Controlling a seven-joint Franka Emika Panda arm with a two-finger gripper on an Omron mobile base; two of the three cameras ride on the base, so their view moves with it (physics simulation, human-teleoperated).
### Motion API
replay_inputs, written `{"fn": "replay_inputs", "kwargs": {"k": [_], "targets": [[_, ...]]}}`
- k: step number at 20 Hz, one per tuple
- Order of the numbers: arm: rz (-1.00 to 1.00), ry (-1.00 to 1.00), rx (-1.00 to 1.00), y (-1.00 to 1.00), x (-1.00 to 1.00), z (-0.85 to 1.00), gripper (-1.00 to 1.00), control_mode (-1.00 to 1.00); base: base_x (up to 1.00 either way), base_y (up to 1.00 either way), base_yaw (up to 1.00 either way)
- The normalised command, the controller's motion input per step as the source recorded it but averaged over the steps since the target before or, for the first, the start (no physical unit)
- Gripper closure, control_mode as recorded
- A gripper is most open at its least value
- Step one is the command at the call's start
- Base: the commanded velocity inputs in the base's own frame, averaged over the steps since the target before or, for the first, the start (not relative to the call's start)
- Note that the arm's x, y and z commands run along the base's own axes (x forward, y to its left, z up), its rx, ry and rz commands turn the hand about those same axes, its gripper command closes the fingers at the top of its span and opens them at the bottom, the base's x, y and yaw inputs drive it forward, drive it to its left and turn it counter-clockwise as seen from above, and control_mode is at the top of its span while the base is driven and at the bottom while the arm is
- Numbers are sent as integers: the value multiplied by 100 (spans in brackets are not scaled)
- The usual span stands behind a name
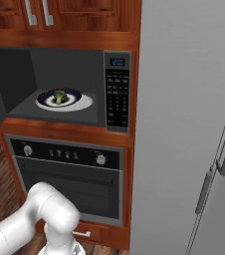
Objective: Pick the broccoli from the counter and place it in the microwave. Then turn on the microwave.
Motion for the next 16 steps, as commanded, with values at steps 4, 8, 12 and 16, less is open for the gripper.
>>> {"fn": "replay_inputs", "kwargs": {"k": [4, 8, 12, 16], "targets": [[-8, 0, -14, 28, 49, -42, 100, -100, 0, 0, 0], [0, 0, -18, 30, 42, -54, 100, -100, 0, 0, 0], [0, -1, -19, 35, 11, -56, 100, -100, 0, 0, 0], [0, -4, -17, 31, 0, -59, 100, -100, 0, 0, 0]]}}
